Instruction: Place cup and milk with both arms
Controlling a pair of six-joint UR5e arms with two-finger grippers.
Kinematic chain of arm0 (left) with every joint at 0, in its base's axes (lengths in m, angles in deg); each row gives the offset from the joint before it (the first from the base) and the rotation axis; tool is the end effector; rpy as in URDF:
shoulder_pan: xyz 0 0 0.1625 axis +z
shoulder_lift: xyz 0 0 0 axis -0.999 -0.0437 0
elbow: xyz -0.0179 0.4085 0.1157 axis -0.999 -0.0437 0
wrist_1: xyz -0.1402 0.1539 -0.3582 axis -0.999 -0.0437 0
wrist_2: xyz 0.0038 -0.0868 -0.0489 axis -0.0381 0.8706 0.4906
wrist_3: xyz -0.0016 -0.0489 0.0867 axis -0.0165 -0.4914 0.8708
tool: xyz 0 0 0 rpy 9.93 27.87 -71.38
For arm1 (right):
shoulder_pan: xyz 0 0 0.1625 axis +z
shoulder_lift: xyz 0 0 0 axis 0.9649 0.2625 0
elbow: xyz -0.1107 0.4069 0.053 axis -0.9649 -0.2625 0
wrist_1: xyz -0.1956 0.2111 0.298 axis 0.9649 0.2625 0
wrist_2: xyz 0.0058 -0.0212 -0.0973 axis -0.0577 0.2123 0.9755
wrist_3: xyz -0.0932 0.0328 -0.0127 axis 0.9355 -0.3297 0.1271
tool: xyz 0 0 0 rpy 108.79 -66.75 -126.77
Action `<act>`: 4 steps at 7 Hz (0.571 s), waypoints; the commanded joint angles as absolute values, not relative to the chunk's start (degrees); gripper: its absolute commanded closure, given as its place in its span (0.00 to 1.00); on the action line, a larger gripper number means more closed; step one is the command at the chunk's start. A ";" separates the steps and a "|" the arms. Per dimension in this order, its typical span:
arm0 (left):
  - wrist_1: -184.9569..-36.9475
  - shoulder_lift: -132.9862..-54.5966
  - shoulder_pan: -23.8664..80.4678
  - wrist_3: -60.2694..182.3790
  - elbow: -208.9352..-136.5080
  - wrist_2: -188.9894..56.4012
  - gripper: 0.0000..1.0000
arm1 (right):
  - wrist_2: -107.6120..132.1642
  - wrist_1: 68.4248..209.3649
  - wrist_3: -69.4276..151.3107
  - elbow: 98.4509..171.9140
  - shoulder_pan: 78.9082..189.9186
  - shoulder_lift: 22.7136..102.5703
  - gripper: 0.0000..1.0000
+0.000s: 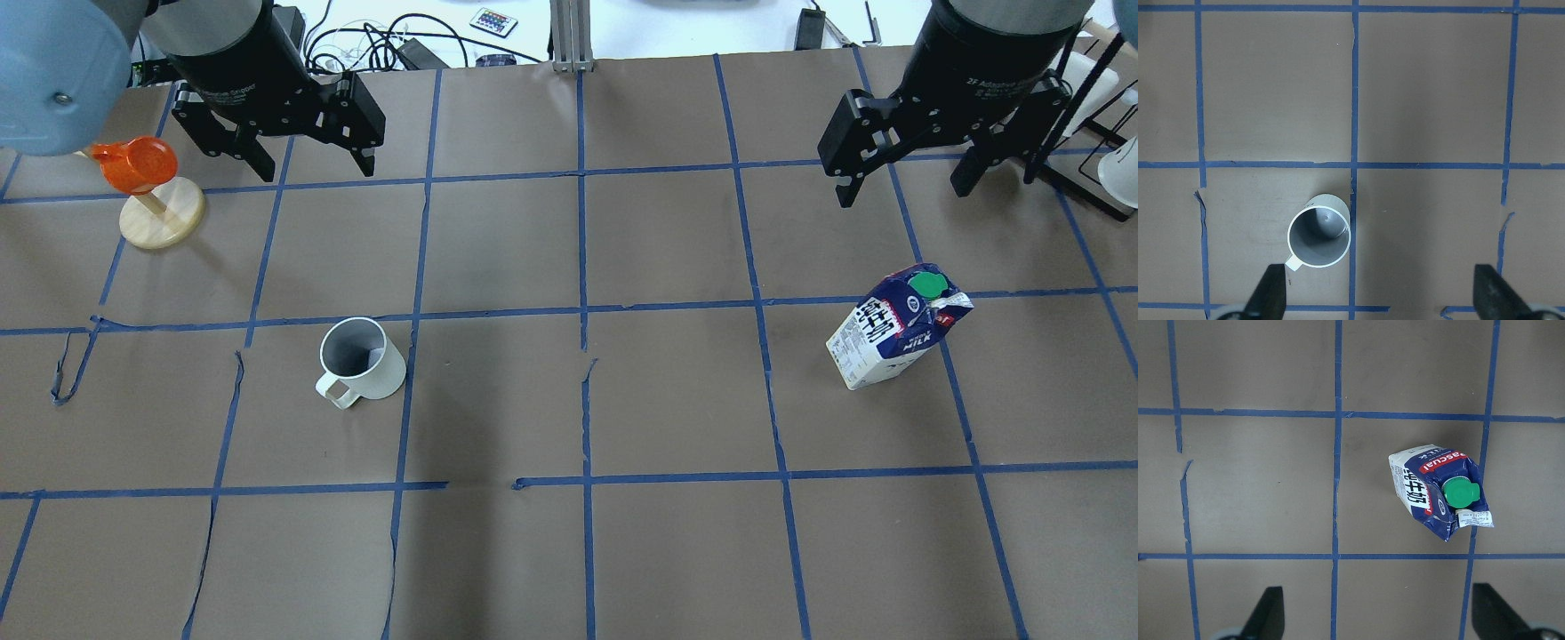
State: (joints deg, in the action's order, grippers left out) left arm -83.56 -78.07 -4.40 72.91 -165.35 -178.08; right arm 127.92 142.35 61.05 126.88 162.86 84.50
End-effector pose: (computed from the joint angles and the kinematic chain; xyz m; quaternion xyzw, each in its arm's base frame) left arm -0.1503 -0.5217 0.5108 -0.0086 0.9995 -0.0318 0.0009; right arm 0.1128 -0.4759 0.5313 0.0153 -0.9993 -0.0249 0.0217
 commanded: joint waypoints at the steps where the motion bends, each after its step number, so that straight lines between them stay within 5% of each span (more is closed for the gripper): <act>1: -83.62 -77.98 -4.44 73.06 -165.42 -178.00 0.00 | 127.85 142.48 61.22 126.83 162.85 84.50 0.00; 4: -83.62 -78.15 -4.35 73.15 -165.51 -178.00 0.00 | 128.02 142.39 61.57 126.91 162.85 84.50 0.00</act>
State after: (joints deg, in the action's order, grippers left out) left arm -83.62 -78.13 -4.36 73.14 -165.48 -178.07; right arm 127.97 142.40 61.42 126.90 162.88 84.50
